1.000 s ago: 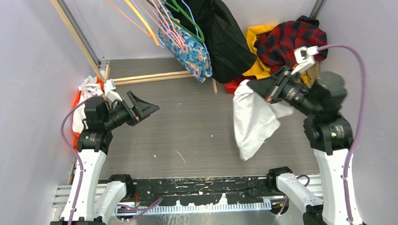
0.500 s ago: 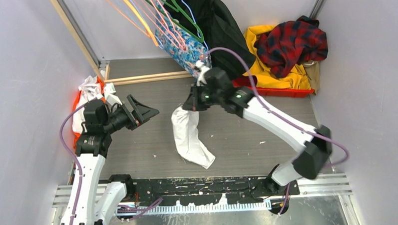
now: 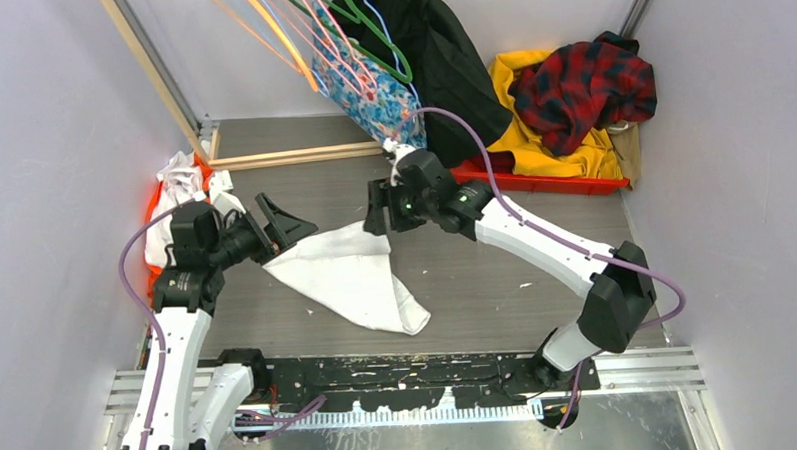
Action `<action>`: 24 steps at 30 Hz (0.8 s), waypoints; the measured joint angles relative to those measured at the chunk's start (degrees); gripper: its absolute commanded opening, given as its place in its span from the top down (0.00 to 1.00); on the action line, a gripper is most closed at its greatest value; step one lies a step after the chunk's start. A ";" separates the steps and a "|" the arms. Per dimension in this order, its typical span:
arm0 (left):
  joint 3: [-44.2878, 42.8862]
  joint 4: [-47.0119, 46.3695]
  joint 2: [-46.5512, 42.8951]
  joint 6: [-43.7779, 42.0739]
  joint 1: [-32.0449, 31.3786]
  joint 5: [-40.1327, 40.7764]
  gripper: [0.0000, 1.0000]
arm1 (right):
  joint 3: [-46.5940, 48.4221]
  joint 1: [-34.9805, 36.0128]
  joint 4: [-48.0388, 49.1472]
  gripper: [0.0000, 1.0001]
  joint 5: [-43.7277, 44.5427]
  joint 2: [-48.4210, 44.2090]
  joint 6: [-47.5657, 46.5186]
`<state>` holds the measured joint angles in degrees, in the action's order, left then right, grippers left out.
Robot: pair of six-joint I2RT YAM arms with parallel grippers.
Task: Place the skirt on the hanger
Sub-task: Place the skirt at the center of the board.
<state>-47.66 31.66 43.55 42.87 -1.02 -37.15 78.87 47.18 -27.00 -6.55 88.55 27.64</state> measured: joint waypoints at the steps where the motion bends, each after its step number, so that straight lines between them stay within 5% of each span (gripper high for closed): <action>1: 0.11 0.00 0.09 0.00 0.00 0.17 0.10 | -2.05 -1.38 0.07 0.32 1.01 -0.90 -0.22; 9: 2.89 -2.27 4.83 0.17 -0.13 1.66 0.11 | -6.71 -6.45 2.69 0.35 5.66 8.35 -1.09; 17: 4.02 -3.80 7.34 0.17 -0.50 2.54 0.11 | -0.55 -6.82 5.95 0.38 3.58 23.87 -1.62; 24: 4.02 -4.35 7.34 0.11 -0.50 2.62 0.11 | -4.33 -6.82 8.07 0.33 1.44 22.05 -0.92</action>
<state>-43.64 27.31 50.89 42.98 -1.52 -34.52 74.54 40.36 -18.94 -5.10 110.61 26.72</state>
